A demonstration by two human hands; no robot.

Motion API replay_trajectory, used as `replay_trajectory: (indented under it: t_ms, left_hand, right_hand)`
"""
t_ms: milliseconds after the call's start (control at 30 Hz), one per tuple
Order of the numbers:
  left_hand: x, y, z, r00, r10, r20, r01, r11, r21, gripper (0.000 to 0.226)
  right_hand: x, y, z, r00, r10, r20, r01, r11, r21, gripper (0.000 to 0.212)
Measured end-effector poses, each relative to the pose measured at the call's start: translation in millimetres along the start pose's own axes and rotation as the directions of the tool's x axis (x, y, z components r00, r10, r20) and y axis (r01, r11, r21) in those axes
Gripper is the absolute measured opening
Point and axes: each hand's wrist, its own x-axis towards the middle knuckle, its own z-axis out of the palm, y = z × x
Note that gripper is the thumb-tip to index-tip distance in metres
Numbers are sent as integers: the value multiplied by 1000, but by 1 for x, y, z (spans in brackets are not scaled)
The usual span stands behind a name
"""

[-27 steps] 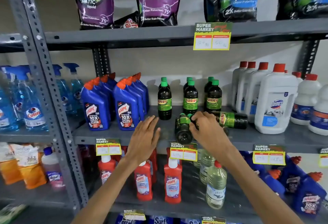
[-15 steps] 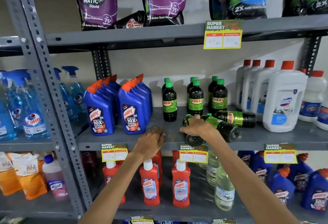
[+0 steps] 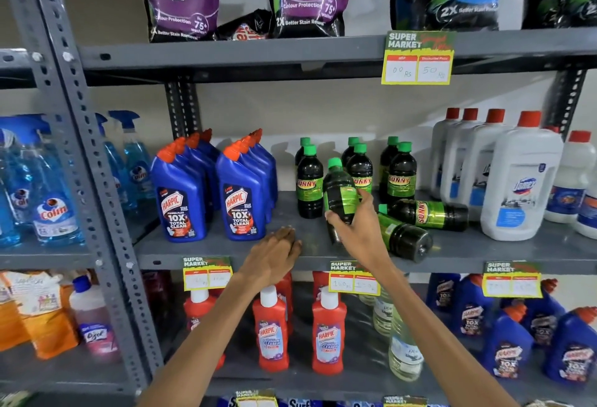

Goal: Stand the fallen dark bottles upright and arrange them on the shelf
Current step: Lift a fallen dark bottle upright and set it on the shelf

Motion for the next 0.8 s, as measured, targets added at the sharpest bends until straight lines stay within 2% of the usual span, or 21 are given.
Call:
replay_trajectory:
  t_ms: [167,300,500,700,800]
  left_hand:
    - [-1,2,0,1000,4,-22,-3,1000,27,51]
    - [-3,1,1,998,48,-42,-43,994,103,42]
    - [-3,-1,4,996,44,-74,-36,995,97,48]
    - [-2,-1,7,995,37,-95,-26,993,116,53]
    - [-2,-1,8,994,38,-99,-25,992,127,54]
  right_hand:
    - [17,-7,17,999,-47,-26,51,982,183,81]
    - [31,-2,36,998,-52,21,46,973,227,77]
    - [40,14,63,997,-14,77,-4,976,218,81]
    - [45,25,67,998,-15,64,1,979,205,82]
    - [46,29,69,992,23,121,-50,973,227,84]
